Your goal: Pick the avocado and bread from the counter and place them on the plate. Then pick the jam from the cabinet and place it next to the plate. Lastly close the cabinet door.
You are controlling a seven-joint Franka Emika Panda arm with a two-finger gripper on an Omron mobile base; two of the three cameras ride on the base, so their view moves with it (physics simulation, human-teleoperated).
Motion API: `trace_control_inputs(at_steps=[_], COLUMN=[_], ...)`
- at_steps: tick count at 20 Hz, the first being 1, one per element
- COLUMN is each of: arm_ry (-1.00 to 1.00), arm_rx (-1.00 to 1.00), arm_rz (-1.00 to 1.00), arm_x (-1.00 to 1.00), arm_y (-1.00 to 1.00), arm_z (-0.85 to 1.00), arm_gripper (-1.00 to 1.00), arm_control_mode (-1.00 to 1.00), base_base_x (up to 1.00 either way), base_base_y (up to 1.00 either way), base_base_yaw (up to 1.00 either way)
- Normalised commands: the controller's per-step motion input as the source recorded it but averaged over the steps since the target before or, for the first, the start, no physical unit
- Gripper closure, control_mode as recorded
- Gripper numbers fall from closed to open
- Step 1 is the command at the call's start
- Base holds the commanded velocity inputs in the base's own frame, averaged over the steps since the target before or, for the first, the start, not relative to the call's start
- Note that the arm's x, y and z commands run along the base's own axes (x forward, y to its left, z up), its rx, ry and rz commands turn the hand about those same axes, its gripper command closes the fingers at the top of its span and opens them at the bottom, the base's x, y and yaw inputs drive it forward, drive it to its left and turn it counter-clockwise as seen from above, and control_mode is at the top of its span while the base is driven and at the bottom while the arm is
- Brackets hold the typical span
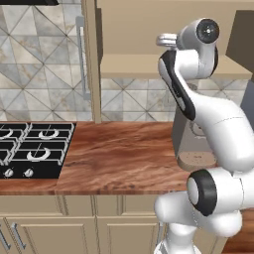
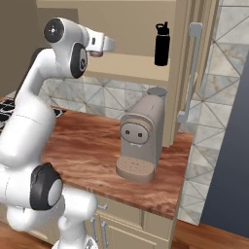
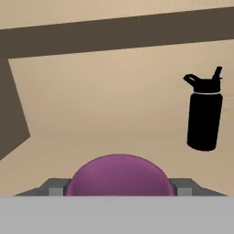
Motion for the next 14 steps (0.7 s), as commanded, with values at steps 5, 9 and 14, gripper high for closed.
trace_control_inputs(at_steps=[5, 9, 14], arm_ry=[0.0, 0.02, 0.0], arm_rx=[0.0, 0.0, 0.01], arm_rz=[0.0, 0.0, 0.0], arm_x=[-1.0, -1.0, -1.0], arm_y=[0.0, 0.0, 0.0], arm_z=[0.01, -0.01, -0.28], arm_gripper=[1.0, 1.0, 1.0], arm_control_mode=[-1.0, -1.0, -1.0], base_base_x=[0.0, 0.0, 0.0], base_base_y=[0.0, 0.0, 0.0], base_base_yaw=[0.0, 0.0, 0.0])
